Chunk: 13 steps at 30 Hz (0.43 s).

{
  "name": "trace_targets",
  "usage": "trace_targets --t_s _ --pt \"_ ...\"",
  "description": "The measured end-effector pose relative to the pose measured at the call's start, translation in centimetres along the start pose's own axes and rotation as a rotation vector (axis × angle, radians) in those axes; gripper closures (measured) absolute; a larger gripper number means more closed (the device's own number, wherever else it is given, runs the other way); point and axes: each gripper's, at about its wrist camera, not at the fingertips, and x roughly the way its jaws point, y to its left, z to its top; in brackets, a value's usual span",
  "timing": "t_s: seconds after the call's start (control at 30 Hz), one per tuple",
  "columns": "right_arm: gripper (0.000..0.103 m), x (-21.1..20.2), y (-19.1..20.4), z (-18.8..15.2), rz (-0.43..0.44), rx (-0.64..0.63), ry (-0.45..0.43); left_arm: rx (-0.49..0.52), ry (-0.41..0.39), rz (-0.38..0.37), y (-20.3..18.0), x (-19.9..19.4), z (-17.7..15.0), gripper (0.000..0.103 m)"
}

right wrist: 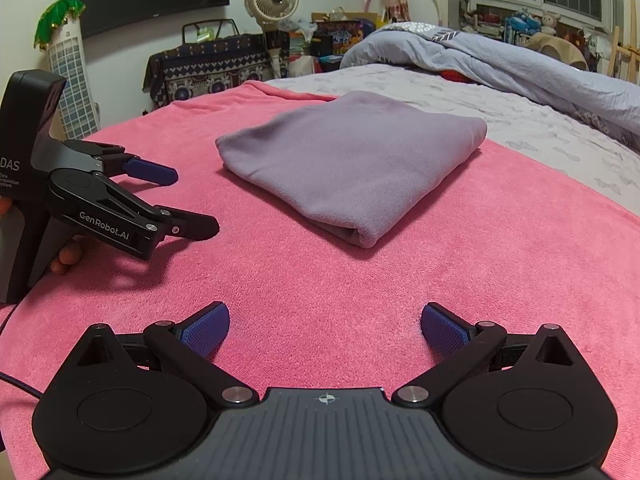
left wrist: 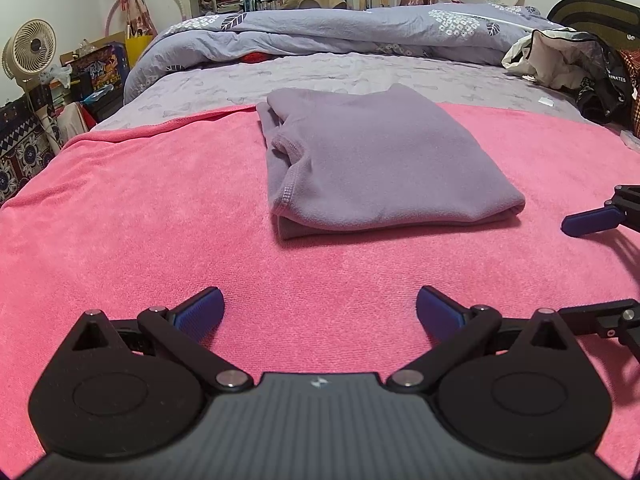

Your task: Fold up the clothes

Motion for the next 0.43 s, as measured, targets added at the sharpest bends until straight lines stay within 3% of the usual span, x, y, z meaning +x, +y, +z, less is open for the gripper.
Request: trace_targets --t_s 0.43 --pt "0.0 -0.01 -0.21 0.11 0.005 0.002 -0.002 -0.007 0.0 -0.001 -0.07 0.13 0.3 0.0"
